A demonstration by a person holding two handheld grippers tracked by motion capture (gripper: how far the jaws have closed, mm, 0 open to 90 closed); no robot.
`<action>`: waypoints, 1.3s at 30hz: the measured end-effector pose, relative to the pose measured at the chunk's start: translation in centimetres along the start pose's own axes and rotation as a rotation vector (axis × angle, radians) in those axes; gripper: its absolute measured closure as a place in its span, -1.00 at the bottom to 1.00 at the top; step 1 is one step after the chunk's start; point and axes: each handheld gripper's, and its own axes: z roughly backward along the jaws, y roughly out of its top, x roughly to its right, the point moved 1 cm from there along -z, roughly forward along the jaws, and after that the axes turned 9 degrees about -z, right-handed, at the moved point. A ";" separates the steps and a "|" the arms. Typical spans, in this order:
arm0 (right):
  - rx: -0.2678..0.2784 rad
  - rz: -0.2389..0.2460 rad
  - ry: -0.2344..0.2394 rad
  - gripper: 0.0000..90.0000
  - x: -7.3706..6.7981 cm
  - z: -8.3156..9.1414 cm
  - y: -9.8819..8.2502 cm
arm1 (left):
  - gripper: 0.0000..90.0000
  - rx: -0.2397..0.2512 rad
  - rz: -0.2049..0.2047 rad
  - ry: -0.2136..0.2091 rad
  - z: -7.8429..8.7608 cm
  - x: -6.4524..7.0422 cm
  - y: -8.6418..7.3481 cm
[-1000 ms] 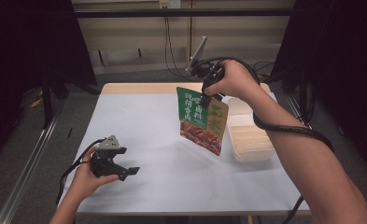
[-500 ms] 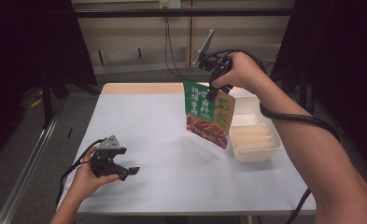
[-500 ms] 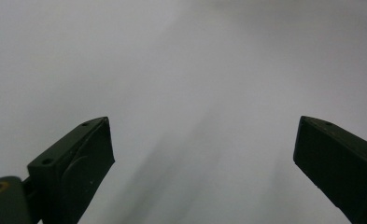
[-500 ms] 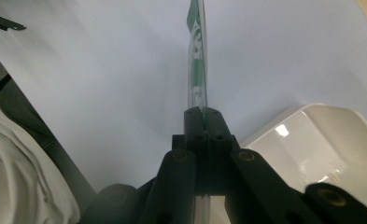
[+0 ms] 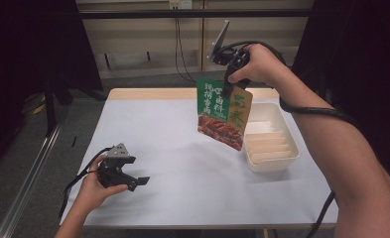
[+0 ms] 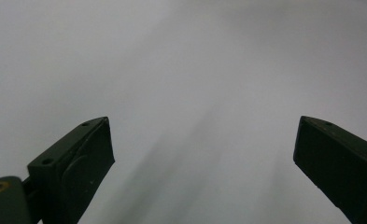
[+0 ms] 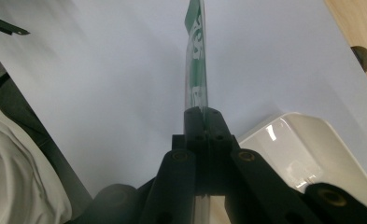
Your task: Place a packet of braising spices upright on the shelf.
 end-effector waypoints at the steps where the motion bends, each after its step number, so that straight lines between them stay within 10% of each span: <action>1: 0.004 0.000 -0.003 1.00 0.1 0.1 0.0 | -0.90 -0.006 0.001 0.001 0.0 0.0 0.0; 39: 0.047 -0.026 -0.046 1.00 7.7 3.5 -0.6 | -0.90 -0.001 0.027 -0.004 0.0 -0.5 -0.4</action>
